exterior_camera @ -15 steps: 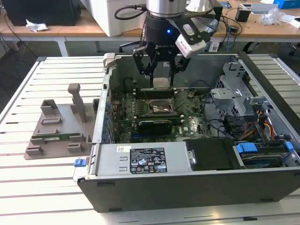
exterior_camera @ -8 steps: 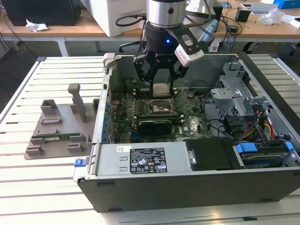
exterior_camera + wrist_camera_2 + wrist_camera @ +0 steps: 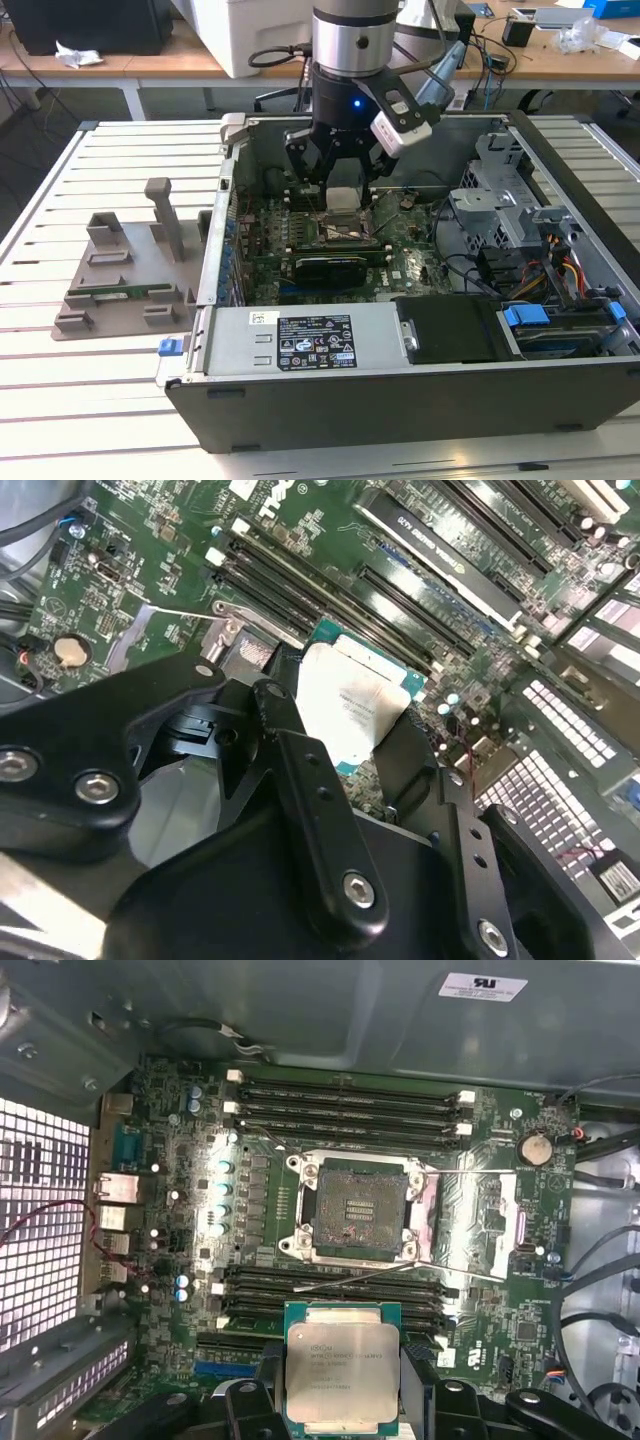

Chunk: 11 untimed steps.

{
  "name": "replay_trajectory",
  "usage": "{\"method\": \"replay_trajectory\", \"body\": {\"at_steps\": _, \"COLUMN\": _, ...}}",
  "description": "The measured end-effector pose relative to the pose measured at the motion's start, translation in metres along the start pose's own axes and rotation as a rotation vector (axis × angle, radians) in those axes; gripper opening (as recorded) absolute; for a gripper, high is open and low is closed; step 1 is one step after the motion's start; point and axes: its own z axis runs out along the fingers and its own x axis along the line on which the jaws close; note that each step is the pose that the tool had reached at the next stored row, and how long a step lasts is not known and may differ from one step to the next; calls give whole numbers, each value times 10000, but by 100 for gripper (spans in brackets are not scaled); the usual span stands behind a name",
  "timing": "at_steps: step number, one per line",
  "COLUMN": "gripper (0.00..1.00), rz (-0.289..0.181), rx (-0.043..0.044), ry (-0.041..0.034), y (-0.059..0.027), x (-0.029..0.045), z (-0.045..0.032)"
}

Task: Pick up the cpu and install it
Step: 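Pick up the cpu and move it towards the insertion slot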

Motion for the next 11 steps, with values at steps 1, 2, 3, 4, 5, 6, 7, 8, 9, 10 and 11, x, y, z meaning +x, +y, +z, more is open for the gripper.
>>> {"method": "replay_trajectory", "body": {"at_steps": 1, "gripper": 55, "rz": 0, "rx": -1, "ry": 0, "y": 1, "x": -1, "z": 33}}
{"method": "replay_trajectory", "body": {"at_steps": 2, "gripper": 55, "rz": 0, "rx": -1, "ry": 1, "y": 1, "x": -1, "z": 54}}
{"method": "replay_trajectory", "body": {"at_steps": 3, "gripper": 55, "rz": 0, "rx": -1, "ry": 1, "y": 1, "x": -1, "z": 91}}
{"method": "replay_trajectory", "body": {"at_steps": 4, "gripper": 55, "rz": 0, "rx": -1, "ry": 1, "y": 1, "x": -2, "z": 106}}
{"method": "replay_trajectory", "body": {"at_steps": 5, "gripper": 55, "rz": 0, "rx": -1, "ry": 2, "y": 1, "x": -2, "z": 138}}
{"method": "replay_trajectory", "body": {"at_steps": 6, "gripper": 55, "rz": 0, "rx": 0, "ry": 3, "y": 1, "x": -3, "z": 161}}
{"method": "replay_trajectory", "body": {"at_steps": 7, "gripper": 55, "rz": 0, "rx": 0, "ry": 4, "y": 2, "x": -3, "z": 176}}
{"method": "replay_trajectory", "body": {"at_steps": 8, "gripper": 55, "rz": 0, "rx": 0, "ry": 5, "y": 2, "x": -4, "z": 199}}
{"method": "replay_trajectory", "body": {"at_steps": 9, "gripper": 55, "rz": 0, "rx": -1, "ry": 5, "y": 2, "x": -5, "z": 244}}
{"method": "replay_trajectory", "body": {"at_steps": 10, "gripper": 55, "rz": 0, "rx": -1, "ry": 6, "y": 3, "x": -6, "z": 273}}
{"method": "replay_trajectory", "body": {"at_steps": 11, "gripper": 55, "rz": 0, "rx": -1, "ry": 5, "y": 3, "x": -6, "z": 287}}
